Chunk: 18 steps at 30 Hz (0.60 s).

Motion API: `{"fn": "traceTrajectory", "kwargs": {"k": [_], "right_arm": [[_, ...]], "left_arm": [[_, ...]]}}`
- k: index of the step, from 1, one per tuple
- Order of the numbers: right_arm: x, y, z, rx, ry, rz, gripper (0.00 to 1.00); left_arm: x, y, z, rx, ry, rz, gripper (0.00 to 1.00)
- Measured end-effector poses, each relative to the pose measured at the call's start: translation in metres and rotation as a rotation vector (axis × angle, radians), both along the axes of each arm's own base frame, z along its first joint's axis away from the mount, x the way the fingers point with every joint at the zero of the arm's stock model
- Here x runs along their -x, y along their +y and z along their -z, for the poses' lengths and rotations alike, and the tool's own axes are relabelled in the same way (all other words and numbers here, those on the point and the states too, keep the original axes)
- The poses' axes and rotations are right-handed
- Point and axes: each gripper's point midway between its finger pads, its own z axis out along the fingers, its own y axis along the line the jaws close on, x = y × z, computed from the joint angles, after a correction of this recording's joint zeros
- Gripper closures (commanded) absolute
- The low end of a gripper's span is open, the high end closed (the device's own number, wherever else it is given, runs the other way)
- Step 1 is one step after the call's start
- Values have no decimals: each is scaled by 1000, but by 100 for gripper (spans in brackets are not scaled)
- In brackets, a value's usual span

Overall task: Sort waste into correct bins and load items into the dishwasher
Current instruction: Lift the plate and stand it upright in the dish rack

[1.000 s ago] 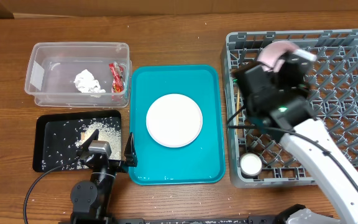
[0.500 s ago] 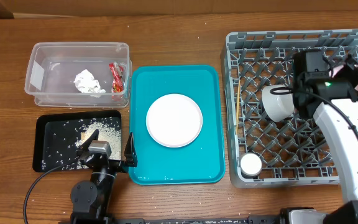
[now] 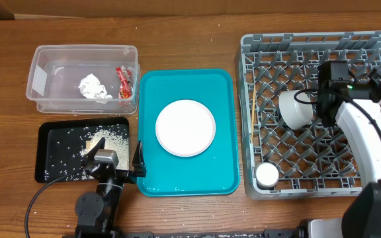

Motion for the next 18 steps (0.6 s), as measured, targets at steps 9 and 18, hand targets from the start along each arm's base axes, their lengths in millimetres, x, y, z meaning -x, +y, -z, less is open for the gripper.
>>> {"fn": "traceTrajectory", "kwargs": {"k": [9,18], "right_arm": [[-21,14,22,92,155,-75,96],[-42,60,7,208,170,-233,96]], "left_arm": [[0,0,0,0,0,0,0],[0,0,0,0,0,0,0]]}}
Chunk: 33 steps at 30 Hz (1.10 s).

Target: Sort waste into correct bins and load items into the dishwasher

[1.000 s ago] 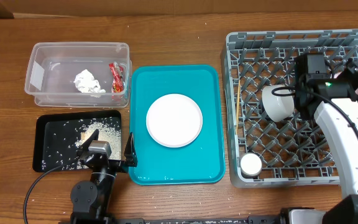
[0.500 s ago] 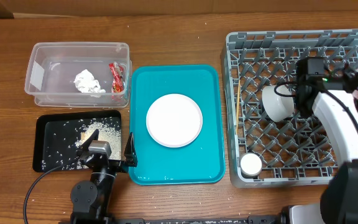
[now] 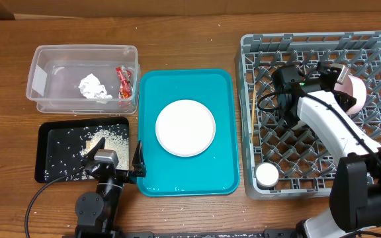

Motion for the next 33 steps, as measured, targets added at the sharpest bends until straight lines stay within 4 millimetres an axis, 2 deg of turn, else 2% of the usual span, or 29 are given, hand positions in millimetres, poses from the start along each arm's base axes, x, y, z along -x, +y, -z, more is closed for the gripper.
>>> {"fn": "traceTrajectory", "kwargs": {"k": [8,14,15,17,20,25,26,28,31,33], "right_arm": [[2,3,0,11,39,-14,96],[-4,35,0,18,62,-111,96],[-5,40,0,22,74,-129,94],[-5,50,0,26,87,-161,80],[-5,64,0,33,102,-203,66],[0,86,-4,36,118,-262,54],[-1,96,-8,18,95,-284,52],[-4,108,-14,-13,61,-309,43],[-8,142,-28,-137,-18,-377,41],[-10,172,-34,-264,-73,-436,43]], "left_arm": [[0,0,0,0,0,0,0],[0,0,0,0,0,0,0],[0,0,0,0,0,0,0],[0,0,0,0,0,0,0],[0,0,0,0,0,0,0],[0,0,0,0,0,0,0],[0,0,0,0,0,0,0],[0,0,0,0,0,0,0],[0,0,0,0,0,0,0],[0,0,0,0,0,0,0]]}}
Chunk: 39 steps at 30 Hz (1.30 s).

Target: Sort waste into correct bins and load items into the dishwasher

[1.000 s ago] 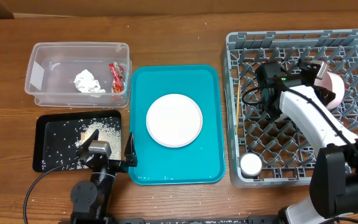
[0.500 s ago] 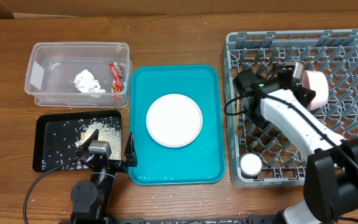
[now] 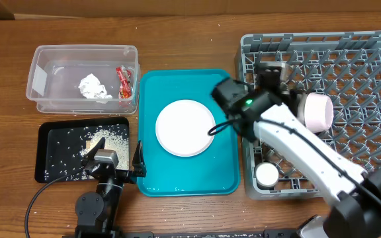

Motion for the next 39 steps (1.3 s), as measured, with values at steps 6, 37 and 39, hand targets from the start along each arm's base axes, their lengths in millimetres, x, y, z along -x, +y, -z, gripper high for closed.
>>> {"fn": "traceTrajectory", "kwargs": {"k": [6,37,39], "right_arm": [[-12,124,30,-546,93,-301,45],[3,152,188,-879,725,-404,96],[-3,150,164,-877,655,-413,96]], "left_arm": [[0,0,0,0,0,0,0],[0,0,0,0,0,0,0],[0,0,0,0,0,0,0]]}}
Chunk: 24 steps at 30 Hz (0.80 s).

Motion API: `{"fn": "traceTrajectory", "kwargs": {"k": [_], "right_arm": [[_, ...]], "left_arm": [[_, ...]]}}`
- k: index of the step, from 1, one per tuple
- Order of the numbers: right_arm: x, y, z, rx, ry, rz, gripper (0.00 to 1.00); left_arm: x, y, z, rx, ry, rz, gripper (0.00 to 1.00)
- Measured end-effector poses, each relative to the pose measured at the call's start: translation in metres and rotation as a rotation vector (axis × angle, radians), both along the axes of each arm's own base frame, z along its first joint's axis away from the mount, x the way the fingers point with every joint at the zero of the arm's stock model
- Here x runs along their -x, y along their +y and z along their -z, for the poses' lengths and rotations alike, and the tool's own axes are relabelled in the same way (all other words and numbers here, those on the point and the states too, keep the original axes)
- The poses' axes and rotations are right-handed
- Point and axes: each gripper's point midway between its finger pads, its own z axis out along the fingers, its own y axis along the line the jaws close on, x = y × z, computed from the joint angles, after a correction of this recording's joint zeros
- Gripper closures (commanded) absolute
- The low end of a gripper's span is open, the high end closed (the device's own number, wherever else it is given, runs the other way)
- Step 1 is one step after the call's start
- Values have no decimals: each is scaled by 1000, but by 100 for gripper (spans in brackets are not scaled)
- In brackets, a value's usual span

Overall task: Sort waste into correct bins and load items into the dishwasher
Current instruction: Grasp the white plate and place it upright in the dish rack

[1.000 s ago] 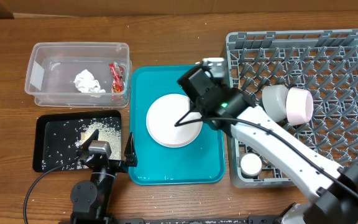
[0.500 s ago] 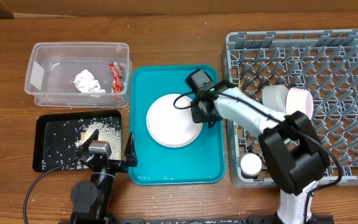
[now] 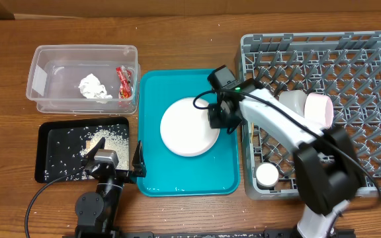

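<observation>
A round white plate (image 3: 187,129) lies on the teal tray (image 3: 152,99), pushed toward the tray's right side. My right gripper (image 3: 217,119) is at the plate's right rim, its fingers hidden beneath the wrist; it appears shut on the rim. The grey dishwasher rack (image 3: 323,41) stands to the right and holds a pink-and-white cup (image 3: 311,108) lying on its side and a small white cup (image 3: 267,174). At the table's front left my left gripper (image 3: 115,155) rests open by the black tray (image 3: 51,132).
A clear bin (image 3: 45,66) at the back left holds crumpled paper (image 3: 92,86) and a red wrapper (image 3: 123,79). Rice grains are scattered in the black tray. A thin wooden stick (image 3: 252,99) lies along the rack's left wall.
My right gripper has moved down and left from the tray's right edge onto the plate's right rim. The plate sits slightly further right. The left arm is unchanged.
My right gripper was over the rack beside the pink-and-white cup. Then the cup lay further right in the rack and the arm was turned toward the tray. Later it reached the rack's left edge, and now it is at the plate's rim.
</observation>
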Motion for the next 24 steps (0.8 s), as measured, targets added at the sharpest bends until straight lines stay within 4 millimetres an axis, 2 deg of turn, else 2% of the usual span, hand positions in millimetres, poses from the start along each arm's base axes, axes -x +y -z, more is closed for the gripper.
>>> {"fn": "traceTrajectory", "kwargs": {"k": [3,5,6,8,11,13,15,18,21,24], "right_arm": [[-12,-11,-52,-12,-148,74,96],[-19,-32,-106,-8,-302,167,96],[-20,-38,-117,-6,-334,192,96],[-23,-73,-158,41,-457,306,96],[-18,-140,-196,201,-585,487,96],[-10,-188,-207,364,-619,598,96],[-1,-227,-209,510,-615,690,96],[12,-277,-211,663,-602,837,96],[25,-317,-213,764,-597,963,96],[40,-346,-214,859,-586,1046,96]], "left_arm": [[0,0,0,0,0,0,0],[0,0,0,0,0,0,0],[0,0,0,0,0,0,0],[0,0,0,0,0,0,0],[0,0,0,0,0,0,0],[0,0,0,0,0,0,0],[0,0,0,0,0,0,0],[0,0,0,0,0,0,0],[0,0,0,0,0,0,0],[0,0,0,0,0,0,0]]}}
